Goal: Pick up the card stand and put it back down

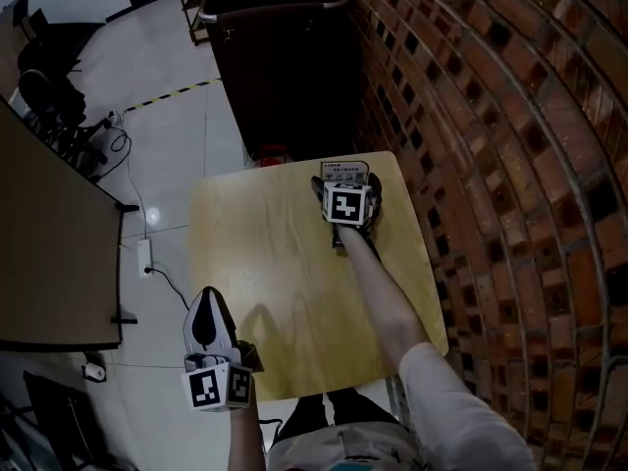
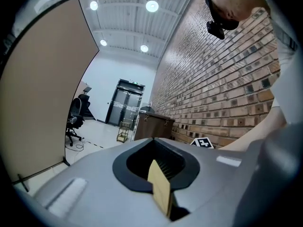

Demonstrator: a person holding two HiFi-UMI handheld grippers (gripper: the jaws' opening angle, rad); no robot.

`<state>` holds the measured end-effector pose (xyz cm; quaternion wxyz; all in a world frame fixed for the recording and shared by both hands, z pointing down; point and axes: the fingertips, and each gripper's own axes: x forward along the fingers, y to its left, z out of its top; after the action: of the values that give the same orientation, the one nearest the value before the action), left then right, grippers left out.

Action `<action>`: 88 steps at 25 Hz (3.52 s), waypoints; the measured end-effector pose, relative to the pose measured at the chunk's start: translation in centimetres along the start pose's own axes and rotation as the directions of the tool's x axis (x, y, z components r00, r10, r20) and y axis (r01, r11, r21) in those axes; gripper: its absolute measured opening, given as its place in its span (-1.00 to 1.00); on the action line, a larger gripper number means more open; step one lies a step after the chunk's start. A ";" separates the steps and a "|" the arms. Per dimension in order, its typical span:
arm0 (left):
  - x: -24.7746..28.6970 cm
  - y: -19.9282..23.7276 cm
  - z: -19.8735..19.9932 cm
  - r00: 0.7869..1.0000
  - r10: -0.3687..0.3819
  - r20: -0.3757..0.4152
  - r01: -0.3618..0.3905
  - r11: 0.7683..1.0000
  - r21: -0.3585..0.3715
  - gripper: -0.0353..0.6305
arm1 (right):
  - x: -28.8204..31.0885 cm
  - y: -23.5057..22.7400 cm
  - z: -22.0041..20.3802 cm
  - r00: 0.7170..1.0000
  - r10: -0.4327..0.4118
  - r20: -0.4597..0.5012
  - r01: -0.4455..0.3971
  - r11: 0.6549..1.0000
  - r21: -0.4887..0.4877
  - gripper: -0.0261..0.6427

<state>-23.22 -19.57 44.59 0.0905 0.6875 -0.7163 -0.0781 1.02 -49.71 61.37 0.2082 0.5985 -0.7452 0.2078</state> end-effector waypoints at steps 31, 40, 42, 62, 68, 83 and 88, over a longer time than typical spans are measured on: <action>-0.3 -1.3 1.1 0.999 -0.026 0.037 0.026 1.000 0.017 -0.88 | -8.3 2.5 3.4 0.969 0.103 0.226 -0.082 0.992 -0.100 0.79; -3.4 -5.3 5.1 0.985 -0.098 0.141 0.090 0.994 0.062 -0.88 | -27.6 2.4 3.9 0.893 0.174 0.414 -0.173 0.984 -0.041 0.79; -3.9 -6.3 5.8 0.980 -0.119 0.159 0.109 0.992 0.066 -0.88 | -31.0 3.0 3.1 0.885 0.203 0.419 -0.207 0.978 -0.036 0.79; -7.2 -9.5 7.8 0.966 -0.153 0.206 0.138 0.987 0.087 -0.88 | -41.3 4.5 0.9 0.832 0.263 0.489 -0.309 0.951 0.013 0.79; -7.4 -9.7 7.1 0.968 -0.154 0.199 0.147 0.988 0.047 -0.88 | -41.6 4.1 0.7 0.831 0.263 0.491 -0.311 0.950 0.017 0.79; -7.8 -8.8 7.8 0.965 -0.127 0.231 0.130 0.991 0.001 -0.88 | -40.8 3.9 0.8 0.833 0.267 0.485 -0.318 0.948 0.024 0.79; -7.7 -8.1 7.1 0.971 -0.104 0.216 0.109 0.994 -0.011 -0.88 | -38.3 3.5 0.7 0.850 0.259 0.460 -0.291 0.957 0.000 0.79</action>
<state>-16.76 -12.36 35.57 0.0158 0.7114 -0.6830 -0.1650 5.09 -18.55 39.11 -0.0249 0.5245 -0.8432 0.1153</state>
